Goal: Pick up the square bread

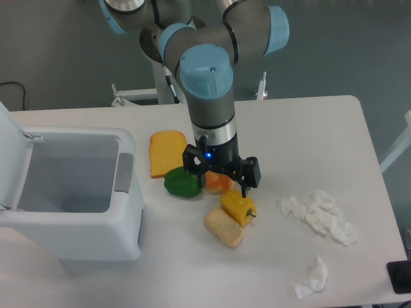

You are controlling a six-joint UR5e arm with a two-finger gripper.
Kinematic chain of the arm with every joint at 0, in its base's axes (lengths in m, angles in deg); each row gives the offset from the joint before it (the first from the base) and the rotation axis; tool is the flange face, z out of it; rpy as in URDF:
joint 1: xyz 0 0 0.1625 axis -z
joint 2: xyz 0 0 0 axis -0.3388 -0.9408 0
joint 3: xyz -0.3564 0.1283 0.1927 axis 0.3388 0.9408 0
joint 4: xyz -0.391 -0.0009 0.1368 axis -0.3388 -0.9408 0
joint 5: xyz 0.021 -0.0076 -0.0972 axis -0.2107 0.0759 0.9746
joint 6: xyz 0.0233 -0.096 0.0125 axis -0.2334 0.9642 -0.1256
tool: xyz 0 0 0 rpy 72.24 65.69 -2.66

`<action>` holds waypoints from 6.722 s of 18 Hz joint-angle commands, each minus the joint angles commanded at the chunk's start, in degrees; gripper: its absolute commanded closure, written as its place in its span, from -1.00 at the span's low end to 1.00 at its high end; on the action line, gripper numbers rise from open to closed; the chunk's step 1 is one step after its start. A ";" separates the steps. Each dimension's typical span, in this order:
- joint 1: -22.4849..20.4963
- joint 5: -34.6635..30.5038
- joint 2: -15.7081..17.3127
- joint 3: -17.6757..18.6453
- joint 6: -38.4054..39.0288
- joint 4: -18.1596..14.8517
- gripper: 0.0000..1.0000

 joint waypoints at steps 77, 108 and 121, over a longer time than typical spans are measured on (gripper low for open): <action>-1.67 1.67 -17.85 -3.87 36.56 2.38 -1.00; -0.70 -0.53 -18.55 -4.39 39.11 2.55 -1.00; 0.70 -0.62 -19.43 -4.92 41.22 2.46 -1.00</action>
